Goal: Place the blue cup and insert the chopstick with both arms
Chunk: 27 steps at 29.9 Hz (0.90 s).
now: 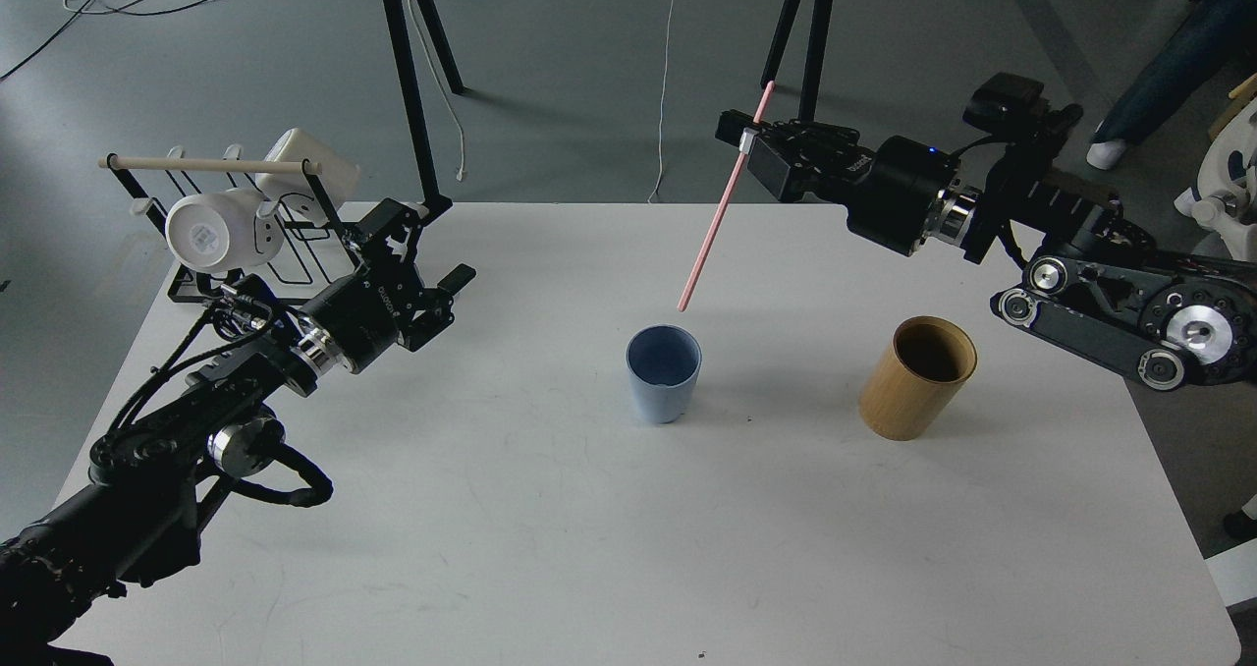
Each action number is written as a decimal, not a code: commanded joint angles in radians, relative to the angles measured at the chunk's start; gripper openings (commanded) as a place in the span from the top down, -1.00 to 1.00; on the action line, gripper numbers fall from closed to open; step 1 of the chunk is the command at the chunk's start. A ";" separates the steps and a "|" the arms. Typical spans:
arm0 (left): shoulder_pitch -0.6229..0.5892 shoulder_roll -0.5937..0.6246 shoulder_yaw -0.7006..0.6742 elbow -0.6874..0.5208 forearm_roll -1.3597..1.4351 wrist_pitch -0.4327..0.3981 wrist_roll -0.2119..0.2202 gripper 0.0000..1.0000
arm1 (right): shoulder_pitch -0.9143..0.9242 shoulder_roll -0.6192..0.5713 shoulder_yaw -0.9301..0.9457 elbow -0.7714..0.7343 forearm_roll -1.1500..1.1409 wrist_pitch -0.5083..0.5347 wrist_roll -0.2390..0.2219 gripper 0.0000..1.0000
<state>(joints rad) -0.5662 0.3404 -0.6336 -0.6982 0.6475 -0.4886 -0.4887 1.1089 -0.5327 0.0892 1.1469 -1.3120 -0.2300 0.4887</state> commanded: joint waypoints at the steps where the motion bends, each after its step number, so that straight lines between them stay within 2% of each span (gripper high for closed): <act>1: 0.008 0.000 -0.001 0.000 0.000 0.000 0.000 -0.97 | 0.000 0.074 -0.040 -0.068 -0.038 -0.009 0.000 0.95; 5: 0.014 0.000 -0.001 0.000 0.000 0.000 0.000 -0.97 | -0.007 0.123 -0.095 -0.140 -0.055 -0.043 0.000 0.95; 14: 0.020 0.000 -0.001 0.000 0.000 0.000 0.000 -0.97 | -0.041 0.184 -0.109 -0.194 -0.053 -0.058 0.000 0.94; 17: 0.022 -0.001 -0.001 0.000 0.000 0.000 0.000 -0.97 | -0.047 0.204 -0.109 -0.210 -0.044 -0.057 0.000 0.83; 18: 0.022 -0.003 -0.001 0.000 0.000 0.000 0.000 -0.97 | -0.047 0.211 -0.108 -0.219 -0.041 -0.057 0.000 0.67; 20: 0.022 -0.003 -0.001 0.000 0.000 0.000 0.000 -0.97 | -0.047 0.217 -0.106 -0.223 -0.020 -0.057 0.000 -0.02; 21: 0.022 -0.003 -0.001 -0.001 -0.002 0.000 0.000 -0.97 | -0.047 0.220 -0.105 -0.220 0.002 -0.057 0.000 -0.29; 23: 0.022 -0.003 -0.001 -0.001 0.000 0.000 0.000 -0.97 | -0.044 0.224 -0.105 -0.213 0.058 -0.052 0.000 -0.59; 24: 0.022 -0.001 -0.001 -0.003 -0.002 0.000 0.000 -0.97 | -0.041 0.226 -0.103 -0.211 0.082 -0.052 0.000 -0.85; 27: 0.022 0.000 -0.006 -0.010 -0.002 0.000 0.000 -0.97 | -0.035 0.226 -0.102 -0.211 0.099 -0.052 0.000 -0.91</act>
<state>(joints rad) -0.5446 0.3380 -0.6354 -0.7025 0.6468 -0.4887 -0.4887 1.0679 -0.3078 -0.0151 0.9346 -1.2351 -0.2828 0.4887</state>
